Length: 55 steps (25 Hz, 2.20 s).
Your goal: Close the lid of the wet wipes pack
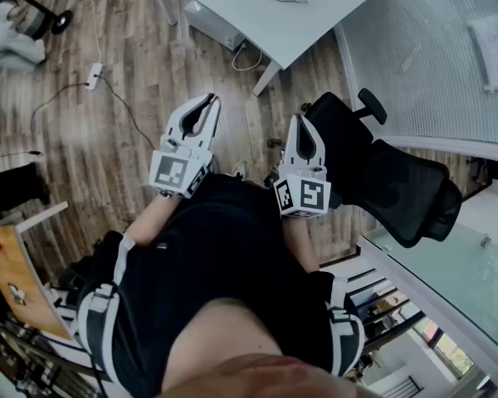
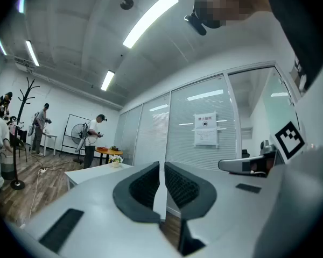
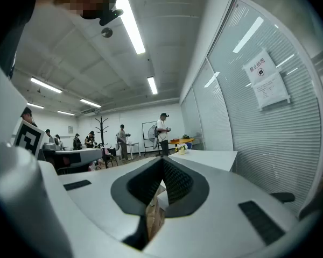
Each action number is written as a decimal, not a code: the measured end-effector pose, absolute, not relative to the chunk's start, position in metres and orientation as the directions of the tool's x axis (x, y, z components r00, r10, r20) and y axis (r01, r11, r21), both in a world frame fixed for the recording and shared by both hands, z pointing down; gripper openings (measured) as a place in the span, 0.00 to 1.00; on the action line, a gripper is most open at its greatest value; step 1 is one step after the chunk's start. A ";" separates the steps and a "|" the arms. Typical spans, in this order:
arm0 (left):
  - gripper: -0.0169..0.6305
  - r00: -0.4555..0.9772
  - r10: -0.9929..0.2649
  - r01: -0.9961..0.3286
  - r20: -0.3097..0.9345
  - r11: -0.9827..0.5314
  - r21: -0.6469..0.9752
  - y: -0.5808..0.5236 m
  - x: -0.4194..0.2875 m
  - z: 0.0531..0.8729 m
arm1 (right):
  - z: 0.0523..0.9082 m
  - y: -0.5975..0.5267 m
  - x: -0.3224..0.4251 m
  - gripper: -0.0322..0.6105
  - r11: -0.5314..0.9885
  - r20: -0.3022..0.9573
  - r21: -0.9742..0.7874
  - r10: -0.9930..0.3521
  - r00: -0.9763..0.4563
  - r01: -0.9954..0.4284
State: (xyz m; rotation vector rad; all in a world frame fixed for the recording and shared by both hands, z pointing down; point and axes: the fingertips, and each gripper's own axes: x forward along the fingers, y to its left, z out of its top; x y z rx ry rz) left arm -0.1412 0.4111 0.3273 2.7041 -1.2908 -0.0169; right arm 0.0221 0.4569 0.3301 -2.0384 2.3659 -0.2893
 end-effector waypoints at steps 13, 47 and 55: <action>0.10 0.641 -0.767 -0.762 0.011 -0.635 0.131 0.411 -0.144 0.324 | 0.327 0.455 0.021 0.08 0.138 0.100 -0.142 -0.983 -0.153 -0.980; 0.10 0.676 -0.733 -0.734 0.071 -0.661 0.160 0.259 -0.137 0.358 | 0.353 0.299 0.050 0.37 0.041 0.128 -0.137 -0.990 -0.058 -0.990; 0.10 0.657 -0.752 -0.748 0.046 -0.643 0.163 0.153 -0.058 0.346 | 0.350 0.184 0.121 0.37 0.120 0.139 -0.131 -0.981 -0.139 -0.984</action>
